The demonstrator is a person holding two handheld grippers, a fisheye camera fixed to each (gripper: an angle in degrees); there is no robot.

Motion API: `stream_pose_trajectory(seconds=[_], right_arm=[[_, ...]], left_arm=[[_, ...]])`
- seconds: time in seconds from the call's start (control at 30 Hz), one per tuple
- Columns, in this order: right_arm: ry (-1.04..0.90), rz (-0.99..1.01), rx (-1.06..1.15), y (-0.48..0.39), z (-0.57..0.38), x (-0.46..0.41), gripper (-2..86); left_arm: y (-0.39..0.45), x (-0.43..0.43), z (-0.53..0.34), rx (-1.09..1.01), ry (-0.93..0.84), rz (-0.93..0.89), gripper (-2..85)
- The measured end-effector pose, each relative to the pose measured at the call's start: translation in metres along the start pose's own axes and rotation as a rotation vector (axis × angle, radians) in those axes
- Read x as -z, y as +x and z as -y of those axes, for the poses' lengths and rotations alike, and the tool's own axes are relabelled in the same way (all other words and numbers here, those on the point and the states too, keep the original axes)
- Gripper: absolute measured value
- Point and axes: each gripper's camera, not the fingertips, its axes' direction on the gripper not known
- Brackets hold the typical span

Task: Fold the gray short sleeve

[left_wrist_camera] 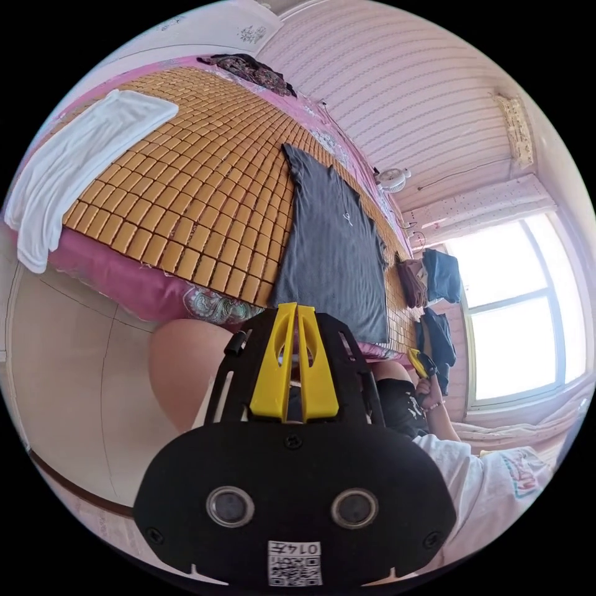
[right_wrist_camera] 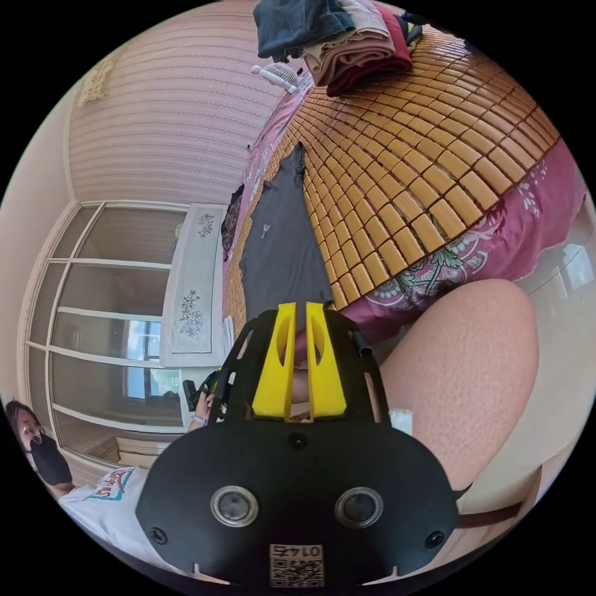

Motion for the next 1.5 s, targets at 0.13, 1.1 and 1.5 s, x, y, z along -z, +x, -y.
stream_pose_trajectory(seconds=[0.13, 1.1, 1.5], right_arm=[[0.02, 0.044, 0.024, -0.005, -0.007, 0.008, 3.8], [0.003, -0.453, 0.348, -0.121, 0.17, -0.127, 10.2], [0.037, -0.658, 0.314, -0.127, 0.296, -0.257, 6.5]], left_arm=[[0.004, 0.014, -0.004, -0.021, 0.074, 0.024, -1.0], [0.061, -0.102, 0.248, -0.194, 0.056, 0.196, 5.1], [0.103, -0.2, 0.355, -0.166, -0.015, 0.442, 6.3]])
